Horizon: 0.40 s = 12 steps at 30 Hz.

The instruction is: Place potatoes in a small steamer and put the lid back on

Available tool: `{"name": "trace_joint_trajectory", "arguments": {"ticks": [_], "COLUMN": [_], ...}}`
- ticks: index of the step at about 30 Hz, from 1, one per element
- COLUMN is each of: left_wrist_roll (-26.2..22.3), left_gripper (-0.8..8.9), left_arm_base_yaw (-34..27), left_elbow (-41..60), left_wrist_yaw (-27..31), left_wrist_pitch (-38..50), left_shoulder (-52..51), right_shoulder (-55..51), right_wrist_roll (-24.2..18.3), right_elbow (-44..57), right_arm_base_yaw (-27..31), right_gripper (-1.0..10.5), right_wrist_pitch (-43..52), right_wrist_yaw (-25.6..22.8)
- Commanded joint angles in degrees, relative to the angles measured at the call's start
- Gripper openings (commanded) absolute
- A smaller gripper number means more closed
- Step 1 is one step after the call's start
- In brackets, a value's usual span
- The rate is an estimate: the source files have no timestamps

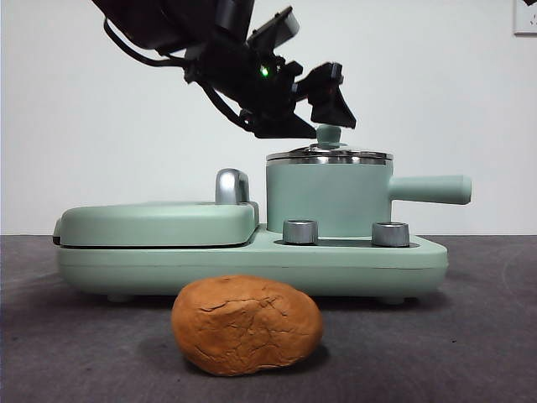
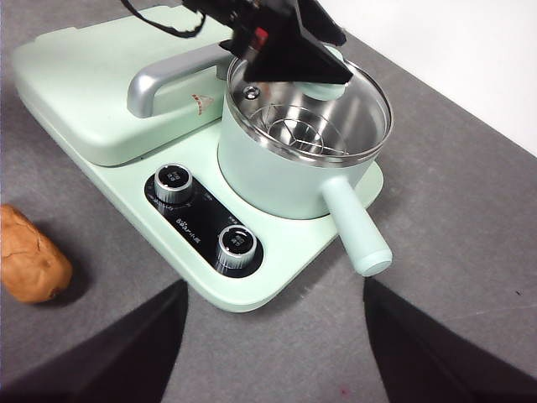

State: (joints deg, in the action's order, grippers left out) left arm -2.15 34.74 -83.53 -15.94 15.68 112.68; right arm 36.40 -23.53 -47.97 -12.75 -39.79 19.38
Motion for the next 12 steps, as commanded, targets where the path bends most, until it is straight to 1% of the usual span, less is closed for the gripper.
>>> {"name": "trace_joint_trajectory", "arguments": {"ticks": [1, 3, 5, 9, 12], "left_wrist_roll": [-0.15, 0.07, 0.15, 0.09, 0.04], "left_gripper": [3.68, 3.63, 3.21, 1.81, 0.53], "left_arm_base_yaw": [0.07, -0.02, -0.07, 0.22, 0.22], "left_elbow": [-1.6, -1.6, -1.6, -1.6, -1.62], "left_wrist_yaw": [0.55, 0.52, 0.55, 0.52, 0.52], "left_wrist_pitch": [0.66, 0.52, 0.2, 0.61, 0.68], "left_shoulder": [2.38, 2.95, 3.19, 3.19, 3.19], "right_shoulder": [0.22, 0.22, 0.22, 0.22, 0.22], "right_wrist_roll": [1.14, 1.14, 1.14, 1.79, 1.95], "right_elbow": [-0.87, -0.87, -0.87, -0.87, -0.87], "right_arm_base_yaw": [-0.24, -0.24, -0.24, -0.22, -0.22], "right_gripper": [3.3, 3.3, 3.3, 3.3, 3.3], "right_wrist_pitch": [0.28, 0.28, 0.28, 0.28, 0.22], "right_wrist_yaw": [0.04, 0.04, 0.04, 0.0, 0.02]}}
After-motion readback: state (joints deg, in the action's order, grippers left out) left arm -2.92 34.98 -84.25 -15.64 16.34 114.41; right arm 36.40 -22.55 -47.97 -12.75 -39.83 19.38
